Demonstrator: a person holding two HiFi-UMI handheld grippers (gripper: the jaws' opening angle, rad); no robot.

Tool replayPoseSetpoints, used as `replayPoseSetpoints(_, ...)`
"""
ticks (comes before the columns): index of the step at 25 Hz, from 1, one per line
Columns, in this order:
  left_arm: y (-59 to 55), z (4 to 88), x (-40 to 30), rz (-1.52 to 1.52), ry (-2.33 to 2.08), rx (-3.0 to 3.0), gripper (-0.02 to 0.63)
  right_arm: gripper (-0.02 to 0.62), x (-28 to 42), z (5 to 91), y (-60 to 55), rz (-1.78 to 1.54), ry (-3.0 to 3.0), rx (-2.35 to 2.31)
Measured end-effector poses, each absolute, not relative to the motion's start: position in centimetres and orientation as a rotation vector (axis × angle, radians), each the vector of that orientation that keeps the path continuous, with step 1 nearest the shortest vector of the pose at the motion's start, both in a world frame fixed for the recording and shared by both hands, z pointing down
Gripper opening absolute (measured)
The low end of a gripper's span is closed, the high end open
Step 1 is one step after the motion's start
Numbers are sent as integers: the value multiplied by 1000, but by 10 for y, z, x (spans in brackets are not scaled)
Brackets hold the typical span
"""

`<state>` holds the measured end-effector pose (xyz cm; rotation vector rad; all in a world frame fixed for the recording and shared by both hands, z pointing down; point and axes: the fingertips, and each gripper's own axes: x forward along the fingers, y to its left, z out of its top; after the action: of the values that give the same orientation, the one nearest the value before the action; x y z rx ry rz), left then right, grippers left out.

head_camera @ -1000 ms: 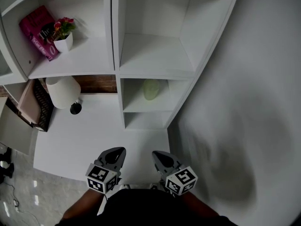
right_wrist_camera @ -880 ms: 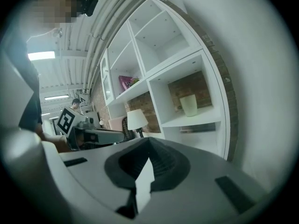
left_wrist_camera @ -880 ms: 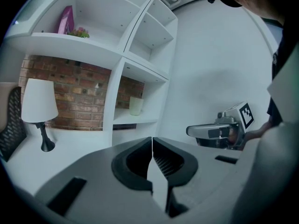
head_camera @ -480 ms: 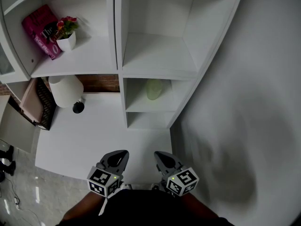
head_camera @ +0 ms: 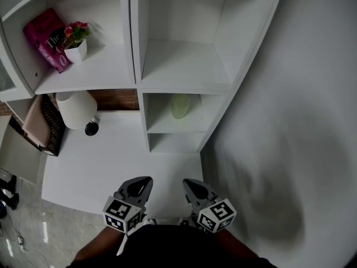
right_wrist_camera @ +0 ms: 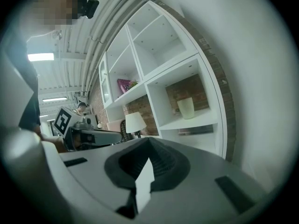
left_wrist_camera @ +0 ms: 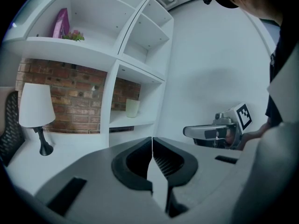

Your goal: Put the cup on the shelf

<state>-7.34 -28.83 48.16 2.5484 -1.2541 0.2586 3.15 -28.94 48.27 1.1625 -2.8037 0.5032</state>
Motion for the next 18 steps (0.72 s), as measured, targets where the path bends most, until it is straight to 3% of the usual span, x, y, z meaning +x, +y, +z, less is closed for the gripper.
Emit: replayPoseSetpoints(18,-287,480,-61,274,-1221,2568,9,3,30,483,-290,503,-2807,1127)
